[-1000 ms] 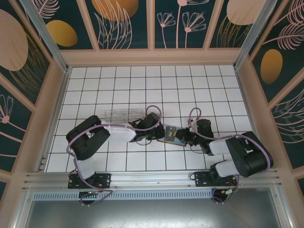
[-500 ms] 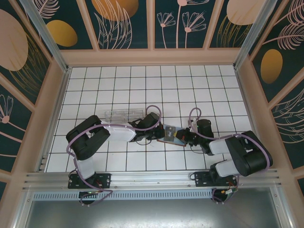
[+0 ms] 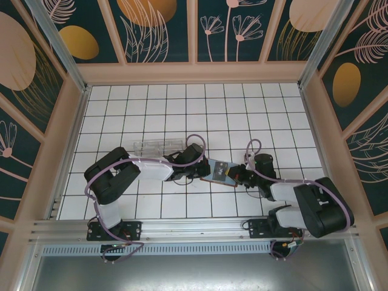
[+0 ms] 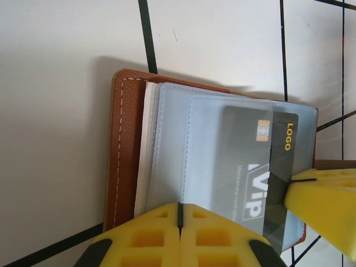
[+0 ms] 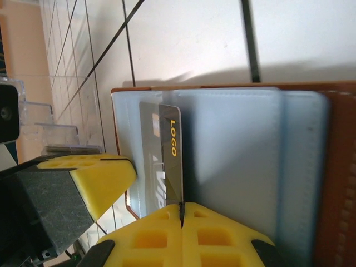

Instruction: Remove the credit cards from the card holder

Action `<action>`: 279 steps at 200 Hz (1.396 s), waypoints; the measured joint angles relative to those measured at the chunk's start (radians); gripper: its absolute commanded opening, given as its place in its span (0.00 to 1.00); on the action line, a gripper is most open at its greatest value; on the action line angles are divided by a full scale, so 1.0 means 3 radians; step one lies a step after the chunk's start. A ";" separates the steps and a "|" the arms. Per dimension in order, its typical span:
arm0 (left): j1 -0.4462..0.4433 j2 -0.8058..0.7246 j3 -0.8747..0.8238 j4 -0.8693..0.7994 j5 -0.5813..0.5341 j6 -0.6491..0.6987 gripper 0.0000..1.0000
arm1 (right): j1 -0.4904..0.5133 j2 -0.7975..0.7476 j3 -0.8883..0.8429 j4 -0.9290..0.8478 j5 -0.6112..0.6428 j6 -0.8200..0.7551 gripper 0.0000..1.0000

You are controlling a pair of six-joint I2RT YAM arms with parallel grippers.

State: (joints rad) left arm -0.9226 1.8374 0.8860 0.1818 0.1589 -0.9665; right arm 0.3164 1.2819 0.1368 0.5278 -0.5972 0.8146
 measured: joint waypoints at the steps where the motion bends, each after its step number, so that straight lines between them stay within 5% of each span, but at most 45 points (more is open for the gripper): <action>1: 0.0000 0.0000 0.0000 0.0001 -0.0001 0.0000 0.00 | -0.0004 -0.0005 0.0000 -0.0005 0.0004 -0.0003 0.00; 52: 0.0000 0.0000 -0.0003 0.0004 -0.0005 0.0000 0.00 | -0.0254 -0.0393 -0.0053 -0.0421 0.0001 -0.0114 0.00; 100: 0.0004 -0.0011 -0.0003 -0.0003 -0.0009 0.0001 0.00 | -0.0411 -0.1504 -0.0027 -0.1239 0.0061 -0.0306 0.00; 110: 0.0006 -0.0019 -0.0003 -0.0010 -0.0011 0.0003 0.10 | -0.0434 -0.1713 0.0001 -0.1401 0.0075 -0.0341 0.00; 145: 0.0006 -0.0192 -0.0001 -0.0112 -0.0112 0.0061 0.75 | -0.0453 -0.2049 0.0178 -0.1762 0.0067 -0.0439 0.00; 182: 0.0039 -0.0715 0.0004 -0.0237 -0.0387 0.0122 0.79 | -0.0454 -0.2051 0.0408 -0.1924 0.0020 -0.0584 0.00; 192: 0.0057 -0.0839 0.0013 -0.0247 -0.0437 0.0139 0.98 | -0.0454 -0.2045 0.0470 -0.1960 -0.0001 -0.0622 0.00; 249: 0.0203 -0.1259 -0.0329 0.0240 -0.0315 0.0156 0.99 | -0.0454 -0.2032 0.0565 -0.1829 -0.0264 -0.0651 0.00; 279: 0.0317 -0.1311 -0.0707 0.0955 0.0057 0.0018 0.71 | -0.0454 -0.1971 0.0566 -0.1466 -0.0458 -0.0487 0.00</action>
State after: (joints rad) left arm -0.8276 1.4441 0.6739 0.4683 0.1761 -0.9611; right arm 0.1802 0.6907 0.3065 0.0879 -0.7345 0.6685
